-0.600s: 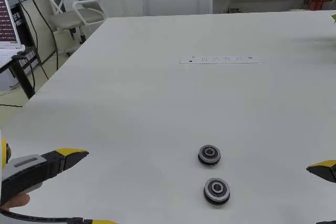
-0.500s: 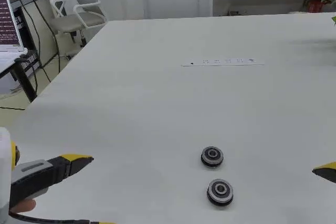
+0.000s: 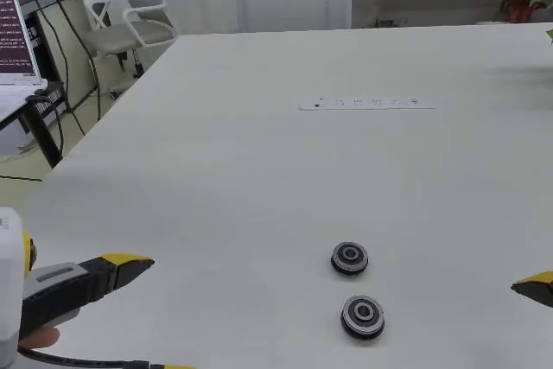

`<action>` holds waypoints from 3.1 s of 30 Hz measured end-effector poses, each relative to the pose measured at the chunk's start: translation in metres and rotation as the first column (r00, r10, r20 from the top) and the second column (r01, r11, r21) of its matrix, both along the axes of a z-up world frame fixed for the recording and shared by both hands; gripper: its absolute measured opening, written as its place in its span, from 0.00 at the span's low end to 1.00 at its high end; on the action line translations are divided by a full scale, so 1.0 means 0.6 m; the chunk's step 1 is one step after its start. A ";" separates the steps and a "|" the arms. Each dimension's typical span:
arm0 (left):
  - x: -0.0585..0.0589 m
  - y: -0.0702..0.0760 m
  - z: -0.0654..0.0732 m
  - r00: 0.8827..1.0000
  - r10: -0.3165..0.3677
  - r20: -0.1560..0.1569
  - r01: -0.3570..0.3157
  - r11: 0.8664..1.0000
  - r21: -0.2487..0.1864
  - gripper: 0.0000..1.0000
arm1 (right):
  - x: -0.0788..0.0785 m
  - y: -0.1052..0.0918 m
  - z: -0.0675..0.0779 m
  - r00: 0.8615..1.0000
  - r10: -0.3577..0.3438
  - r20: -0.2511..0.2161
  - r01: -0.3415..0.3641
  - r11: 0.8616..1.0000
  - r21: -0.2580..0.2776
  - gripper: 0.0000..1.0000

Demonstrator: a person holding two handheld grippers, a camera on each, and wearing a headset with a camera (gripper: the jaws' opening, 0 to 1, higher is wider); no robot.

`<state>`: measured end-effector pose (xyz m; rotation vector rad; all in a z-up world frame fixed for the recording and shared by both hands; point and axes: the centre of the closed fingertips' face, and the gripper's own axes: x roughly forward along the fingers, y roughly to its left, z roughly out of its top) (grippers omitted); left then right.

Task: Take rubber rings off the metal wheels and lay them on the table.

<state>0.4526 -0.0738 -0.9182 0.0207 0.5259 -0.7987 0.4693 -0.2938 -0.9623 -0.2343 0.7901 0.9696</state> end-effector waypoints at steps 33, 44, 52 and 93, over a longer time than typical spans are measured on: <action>-0.001 0.003 -0.006 1.000 0.002 -0.016 -0.002 1.000 0.000 1.00 | -0.002 0.000 0.000 1.000 -0.006 -0.003 0.006 1.000 0.004 0.99; 0.000 0.001 -0.001 1.000 0.002 0.001 -0.002 1.000 -0.003 1.00 | -0.001 0.000 0.001 1.000 -0.013 -0.001 0.013 1.000 0.007 0.99; 0.002 0.003 -0.002 1.000 0.004 0.004 -0.004 1.000 0.002 1.00 | -0.002 0.001 0.001 1.000 -0.009 -0.003 0.009 1.000 0.007 0.99; 0.040 -0.056 0.136 0.954 -0.154 0.259 0.150 0.988 0.036 1.00 | 0.042 0.028 0.097 0.983 0.044 0.176 -0.068 0.989 0.134 0.90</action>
